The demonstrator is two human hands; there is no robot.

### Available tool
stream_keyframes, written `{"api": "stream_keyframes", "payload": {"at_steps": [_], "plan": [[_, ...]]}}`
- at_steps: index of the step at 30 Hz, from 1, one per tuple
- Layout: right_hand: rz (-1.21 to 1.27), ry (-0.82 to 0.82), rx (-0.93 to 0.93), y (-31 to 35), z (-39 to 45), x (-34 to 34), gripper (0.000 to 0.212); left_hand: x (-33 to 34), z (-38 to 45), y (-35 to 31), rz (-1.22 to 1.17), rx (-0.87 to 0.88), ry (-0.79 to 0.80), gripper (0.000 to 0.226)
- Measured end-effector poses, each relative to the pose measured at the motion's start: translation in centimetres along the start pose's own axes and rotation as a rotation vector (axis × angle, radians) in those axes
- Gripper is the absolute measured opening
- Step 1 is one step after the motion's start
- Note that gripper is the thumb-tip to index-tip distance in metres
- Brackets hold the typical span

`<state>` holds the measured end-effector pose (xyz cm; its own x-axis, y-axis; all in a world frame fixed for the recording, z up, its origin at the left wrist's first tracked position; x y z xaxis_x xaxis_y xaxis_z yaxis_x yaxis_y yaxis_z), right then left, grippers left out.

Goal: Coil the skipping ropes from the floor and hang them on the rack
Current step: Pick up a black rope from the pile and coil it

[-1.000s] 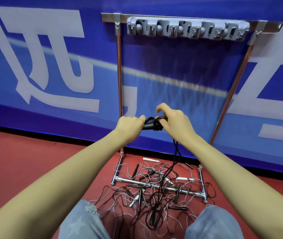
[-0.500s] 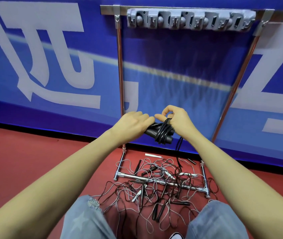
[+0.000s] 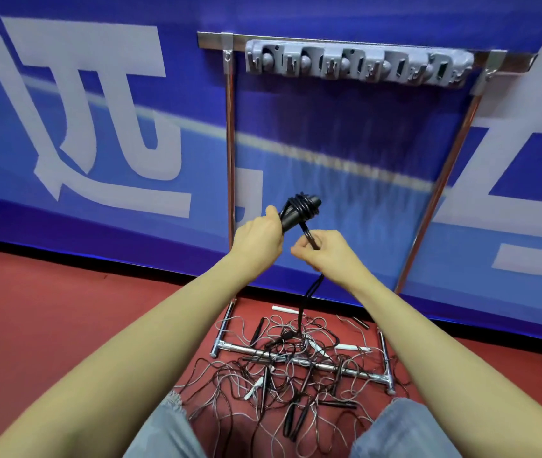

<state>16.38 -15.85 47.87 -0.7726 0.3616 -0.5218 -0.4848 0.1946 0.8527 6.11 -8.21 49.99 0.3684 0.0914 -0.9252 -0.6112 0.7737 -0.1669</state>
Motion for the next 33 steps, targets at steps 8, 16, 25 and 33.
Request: {"api": "stream_keyframes", "payload": {"at_steps": [8, 16, 25, 33], "plan": [[-0.342, -0.008, -0.184, 2.7, -1.0, -0.6, 0.013, 0.8, 0.2, 1.9, 0.270, -0.002, 0.069, 0.023], [-0.418, -0.388, -0.163, 5.2, -0.1, -2.2, 0.013, 1.2, -0.3, 1.9, 0.476, 0.291, 0.115, 0.024], [-0.213, -0.299, 0.077, 2.9, 2.5, -3.4, 0.032, 0.7, -1.7, 1.1, 0.380, 0.670, -0.079, 0.026], [-0.002, -0.223, 0.157, 2.1, 2.3, -2.9, 0.022, -2.6, -1.2, -0.2, 0.245, 0.699, -0.302, 0.013]]}}
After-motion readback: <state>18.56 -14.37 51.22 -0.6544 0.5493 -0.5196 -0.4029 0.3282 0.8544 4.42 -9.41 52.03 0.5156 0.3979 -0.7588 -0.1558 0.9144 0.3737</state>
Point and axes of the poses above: each hand's wrist, its own z-axis towards the middle knuckle, its own x-axis out of the palm, y = z × x, the point moved 5 cm from there along z, towards the middle knuckle, and after that the axes turned 7 degrees about x, right-handed, at the moved point
